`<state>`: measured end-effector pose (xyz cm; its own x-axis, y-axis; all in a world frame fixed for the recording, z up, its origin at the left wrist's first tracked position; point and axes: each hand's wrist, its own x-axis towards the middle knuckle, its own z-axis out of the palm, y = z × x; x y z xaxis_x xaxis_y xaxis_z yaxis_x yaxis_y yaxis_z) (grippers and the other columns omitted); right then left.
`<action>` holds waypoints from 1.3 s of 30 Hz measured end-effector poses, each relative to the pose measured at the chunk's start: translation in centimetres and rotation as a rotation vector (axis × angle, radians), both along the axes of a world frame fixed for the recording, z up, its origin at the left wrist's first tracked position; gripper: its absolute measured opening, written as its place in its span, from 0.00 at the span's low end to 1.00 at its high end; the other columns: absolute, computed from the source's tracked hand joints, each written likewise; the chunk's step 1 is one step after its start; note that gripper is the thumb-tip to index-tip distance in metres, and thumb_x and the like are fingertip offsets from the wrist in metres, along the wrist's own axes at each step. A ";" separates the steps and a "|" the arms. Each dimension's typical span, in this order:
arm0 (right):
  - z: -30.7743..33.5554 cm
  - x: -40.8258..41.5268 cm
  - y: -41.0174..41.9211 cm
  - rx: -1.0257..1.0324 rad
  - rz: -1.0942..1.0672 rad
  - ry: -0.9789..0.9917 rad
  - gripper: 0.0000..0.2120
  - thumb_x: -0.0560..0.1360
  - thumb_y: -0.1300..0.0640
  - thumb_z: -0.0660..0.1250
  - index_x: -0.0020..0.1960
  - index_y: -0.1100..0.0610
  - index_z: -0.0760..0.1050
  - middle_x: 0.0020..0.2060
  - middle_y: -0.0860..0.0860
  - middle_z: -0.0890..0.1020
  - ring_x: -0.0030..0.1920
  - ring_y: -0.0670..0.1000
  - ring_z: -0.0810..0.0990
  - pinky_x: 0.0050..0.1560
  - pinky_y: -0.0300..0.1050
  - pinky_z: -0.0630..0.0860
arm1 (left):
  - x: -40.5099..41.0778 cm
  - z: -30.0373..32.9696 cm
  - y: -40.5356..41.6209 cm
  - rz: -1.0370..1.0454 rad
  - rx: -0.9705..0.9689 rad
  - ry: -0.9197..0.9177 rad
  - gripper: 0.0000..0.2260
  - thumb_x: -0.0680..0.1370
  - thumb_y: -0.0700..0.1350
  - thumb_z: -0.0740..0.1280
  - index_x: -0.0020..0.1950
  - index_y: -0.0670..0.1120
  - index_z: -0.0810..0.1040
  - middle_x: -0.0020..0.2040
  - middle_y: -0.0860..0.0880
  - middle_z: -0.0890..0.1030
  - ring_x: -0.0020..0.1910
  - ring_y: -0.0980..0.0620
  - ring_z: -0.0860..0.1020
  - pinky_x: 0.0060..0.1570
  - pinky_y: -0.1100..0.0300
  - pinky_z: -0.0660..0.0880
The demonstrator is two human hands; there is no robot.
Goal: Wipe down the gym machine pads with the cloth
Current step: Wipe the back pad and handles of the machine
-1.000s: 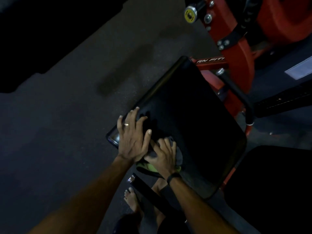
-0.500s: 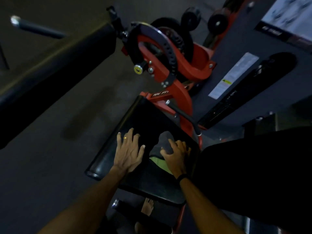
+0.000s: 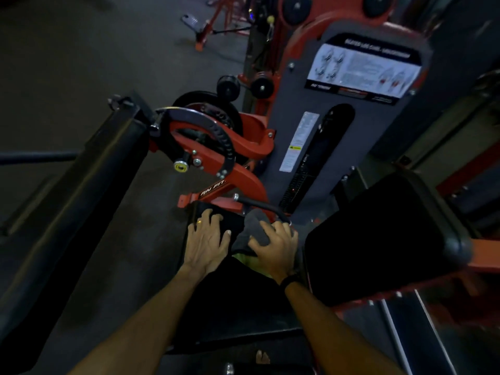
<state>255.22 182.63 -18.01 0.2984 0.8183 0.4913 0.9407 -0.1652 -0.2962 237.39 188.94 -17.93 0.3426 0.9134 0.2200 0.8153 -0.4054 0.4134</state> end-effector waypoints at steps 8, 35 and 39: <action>6.2 0.3 0.0 0.036 -0.132 -0.031 0.19 0.67 0.43 0.65 0.53 0.51 0.82 0.40 0.49 0.75 0.46 0.55 0.74 0.47 0.54 0.67 | 2.6 5.9 2.4 -0.193 0.130 -0.075 0.18 0.77 0.55 0.56 0.60 0.47 0.74 0.63 0.45 0.74 0.56 0.42 0.78 0.53 0.47 0.73; 23.8 22.5 -13.1 0.659 -0.734 -0.205 0.21 0.71 0.43 0.66 0.57 0.55 0.82 0.43 0.54 0.77 0.48 0.56 0.72 0.51 0.58 0.68 | 31.0 20.3 -3.9 -0.773 0.159 -0.360 0.26 0.80 0.61 0.48 0.66 0.46 0.72 0.68 0.47 0.70 0.64 0.45 0.73 0.62 0.44 0.67; 25.7 24.4 -12.9 0.803 -0.820 -0.132 0.23 0.74 0.42 0.65 0.63 0.55 0.79 0.49 0.57 0.76 0.54 0.56 0.69 0.58 0.59 0.64 | 32.8 19.3 -3.3 -0.742 0.115 -0.358 0.19 0.83 0.56 0.56 0.67 0.46 0.71 0.69 0.47 0.69 0.63 0.45 0.74 0.63 0.45 0.66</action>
<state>279.63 169.68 7.66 0.5035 -0.1594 0.8492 0.6696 -0.5491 -0.5001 270.19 185.65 1.36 0.7384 0.4428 0.5086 0.1466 -0.8416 0.5198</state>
